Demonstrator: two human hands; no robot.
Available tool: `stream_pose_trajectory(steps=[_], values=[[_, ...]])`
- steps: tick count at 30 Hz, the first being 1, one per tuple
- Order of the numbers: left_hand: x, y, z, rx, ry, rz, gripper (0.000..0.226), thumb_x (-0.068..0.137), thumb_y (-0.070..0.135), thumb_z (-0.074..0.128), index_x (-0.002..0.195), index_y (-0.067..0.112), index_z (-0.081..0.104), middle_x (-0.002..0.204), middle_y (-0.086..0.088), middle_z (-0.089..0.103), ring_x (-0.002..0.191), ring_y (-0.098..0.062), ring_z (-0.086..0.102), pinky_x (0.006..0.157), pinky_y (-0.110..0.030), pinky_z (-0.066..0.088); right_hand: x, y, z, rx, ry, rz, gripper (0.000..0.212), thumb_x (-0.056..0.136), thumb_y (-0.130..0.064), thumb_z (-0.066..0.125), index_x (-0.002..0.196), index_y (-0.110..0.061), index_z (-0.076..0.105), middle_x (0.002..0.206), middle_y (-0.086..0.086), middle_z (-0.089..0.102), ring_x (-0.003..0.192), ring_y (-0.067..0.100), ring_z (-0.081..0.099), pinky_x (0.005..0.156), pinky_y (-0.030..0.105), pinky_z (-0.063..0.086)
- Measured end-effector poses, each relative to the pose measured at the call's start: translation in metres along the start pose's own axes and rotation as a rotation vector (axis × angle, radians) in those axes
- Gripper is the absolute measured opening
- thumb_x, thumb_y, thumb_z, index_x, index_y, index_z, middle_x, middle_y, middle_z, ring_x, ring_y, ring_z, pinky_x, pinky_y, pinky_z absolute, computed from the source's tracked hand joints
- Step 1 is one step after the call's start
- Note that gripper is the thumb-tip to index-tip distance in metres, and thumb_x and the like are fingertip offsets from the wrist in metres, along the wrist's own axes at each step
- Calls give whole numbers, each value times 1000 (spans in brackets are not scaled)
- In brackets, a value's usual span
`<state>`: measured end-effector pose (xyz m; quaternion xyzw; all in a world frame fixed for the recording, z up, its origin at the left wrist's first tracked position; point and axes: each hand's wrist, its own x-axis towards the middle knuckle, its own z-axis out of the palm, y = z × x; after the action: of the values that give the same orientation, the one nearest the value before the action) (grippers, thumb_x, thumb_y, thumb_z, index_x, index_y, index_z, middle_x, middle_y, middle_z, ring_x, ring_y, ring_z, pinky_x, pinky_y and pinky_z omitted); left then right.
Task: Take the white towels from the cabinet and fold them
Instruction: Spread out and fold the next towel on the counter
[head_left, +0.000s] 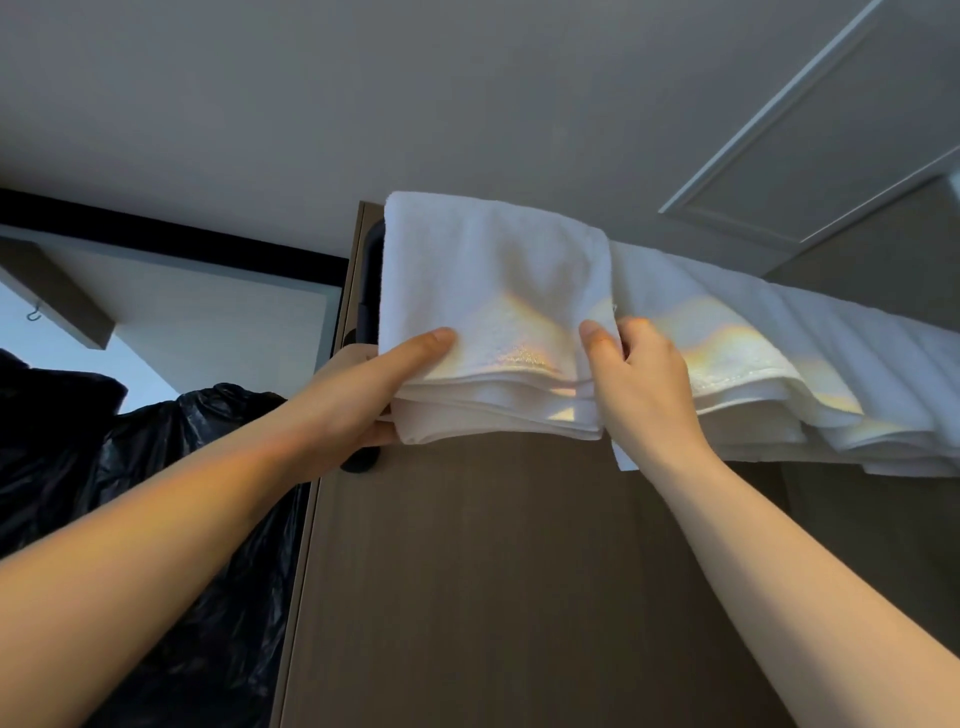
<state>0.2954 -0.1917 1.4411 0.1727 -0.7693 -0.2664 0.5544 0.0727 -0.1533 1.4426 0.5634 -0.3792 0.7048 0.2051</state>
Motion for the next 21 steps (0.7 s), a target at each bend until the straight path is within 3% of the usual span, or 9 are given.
stream_pose_trajectory(steps=[2,4,5,7,10,12,15,18,21], values=[[0,1,1,-38,3,-29,41,85,49,63,113,19,66,107,-1,74,98,-20,71,80,-39,58,-8,2,-3,44,-33,32,45,100,-36,47,65,-8,39,63,-1,38,66,20,38,56,33,28],[-1,2,1,-82,-3,-64,41,85,46,64,114,17,65,106,-4,74,97,-22,71,75,-39,60,-15,5,-9,115,-96,106,55,99,-41,47,78,9,51,66,11,47,67,26,47,63,42,42],[-2,3,1,-98,-7,-79,43,82,45,66,114,16,64,106,-5,74,97,-22,71,74,-39,60,-17,7,-12,161,-118,150,57,98,-43,48,92,13,56,74,22,57,71,32,58,75,52,51],[-3,4,1,-119,-13,-99,47,78,45,67,114,14,64,107,-6,73,97,-23,71,72,-40,60,-21,9,-16,268,-142,241,55,97,-44,53,107,9,58,101,29,63,84,31,70,90,55,53],[-3,4,5,-134,1,-83,43,84,40,65,116,13,62,108,-6,73,96,-23,71,70,-38,60,-27,10,-21,482,-262,395,44,96,-40,58,106,2,63,104,18,70,88,23,73,83,39,60],[-3,4,6,-132,13,-69,38,88,38,63,116,13,62,108,-6,73,96,-23,71,70,-37,60,-29,8,-24,658,-384,536,30,96,-34,59,106,-6,64,108,15,71,92,29,73,77,39,61],[-3,6,7,-121,10,-72,38,86,39,62,114,13,62,105,-5,74,94,-22,72,69,-36,59,-26,7,-29,851,-466,647,25,96,-26,59,104,-2,62,85,13,75,82,33,74,63,36,62],[-4,6,6,-99,10,-68,45,81,43,65,115,13,63,107,-4,73,94,-20,72,68,-32,59,-21,6,-33,940,-374,591,20,93,-17,62,93,3,58,73,8,71,69,23,74,56,26,58],[-5,7,3,-87,-7,-64,53,78,46,68,116,9,65,104,-4,73,89,-16,71,66,-26,56,-15,18,-29,578,-180,302,29,92,-20,65,88,9,68,81,18,72,67,18,68,60,31,57]])
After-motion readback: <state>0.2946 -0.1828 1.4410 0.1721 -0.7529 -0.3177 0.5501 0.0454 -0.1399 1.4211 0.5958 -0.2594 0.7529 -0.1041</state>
